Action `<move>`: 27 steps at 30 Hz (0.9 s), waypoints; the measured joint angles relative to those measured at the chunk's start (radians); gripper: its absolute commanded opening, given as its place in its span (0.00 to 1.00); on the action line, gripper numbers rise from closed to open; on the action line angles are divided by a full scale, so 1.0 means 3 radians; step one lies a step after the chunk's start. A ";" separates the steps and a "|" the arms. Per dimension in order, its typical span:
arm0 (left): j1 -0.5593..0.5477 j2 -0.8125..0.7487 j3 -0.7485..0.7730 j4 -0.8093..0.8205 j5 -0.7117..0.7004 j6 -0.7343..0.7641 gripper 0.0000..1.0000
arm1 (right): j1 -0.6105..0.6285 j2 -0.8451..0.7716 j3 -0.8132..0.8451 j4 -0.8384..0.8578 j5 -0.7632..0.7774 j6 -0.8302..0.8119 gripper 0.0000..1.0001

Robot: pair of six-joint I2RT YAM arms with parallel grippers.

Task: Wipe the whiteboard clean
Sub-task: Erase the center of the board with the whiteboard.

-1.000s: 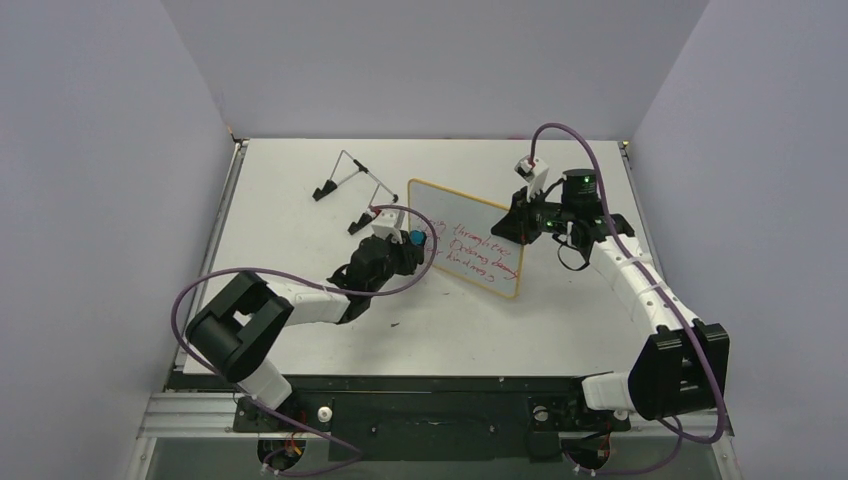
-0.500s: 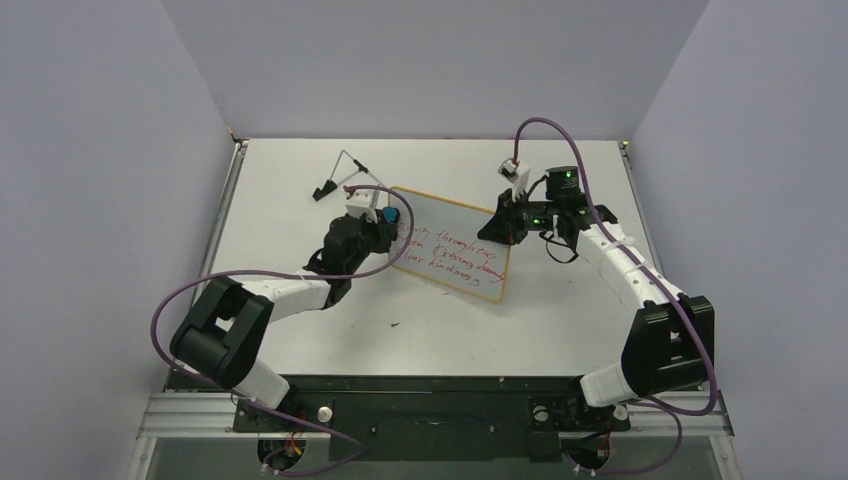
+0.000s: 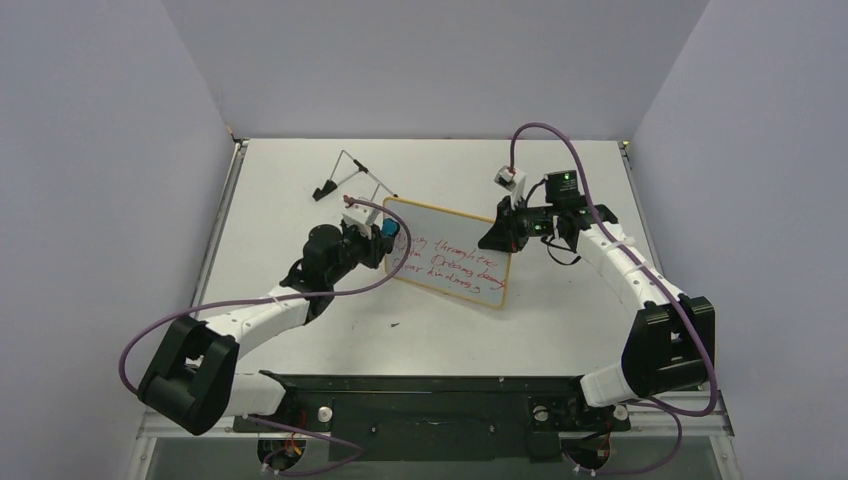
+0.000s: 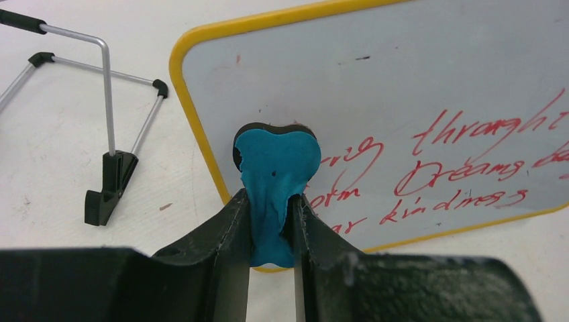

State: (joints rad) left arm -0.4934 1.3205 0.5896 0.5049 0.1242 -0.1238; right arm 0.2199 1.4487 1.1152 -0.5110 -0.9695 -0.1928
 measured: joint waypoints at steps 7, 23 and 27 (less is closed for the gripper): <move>0.0200 0.0024 -0.0103 0.0024 0.0326 0.0104 0.00 | 0.0050 0.0000 -0.0003 -0.0113 -0.0029 -0.0070 0.00; -0.0135 0.0570 0.0088 0.0285 -0.0140 0.0408 0.00 | 0.0048 0.0022 -0.0003 -0.0324 -0.0027 0.0009 0.00; -0.0290 0.0631 -0.0009 0.0516 -0.0305 0.0454 0.00 | 0.0036 0.0023 -0.0003 -0.0334 -0.0010 0.0013 0.00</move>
State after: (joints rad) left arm -0.5804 1.5097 0.5869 0.6598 0.0326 0.0124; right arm 0.2306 1.4555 1.1145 -0.6113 -0.9726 -0.1890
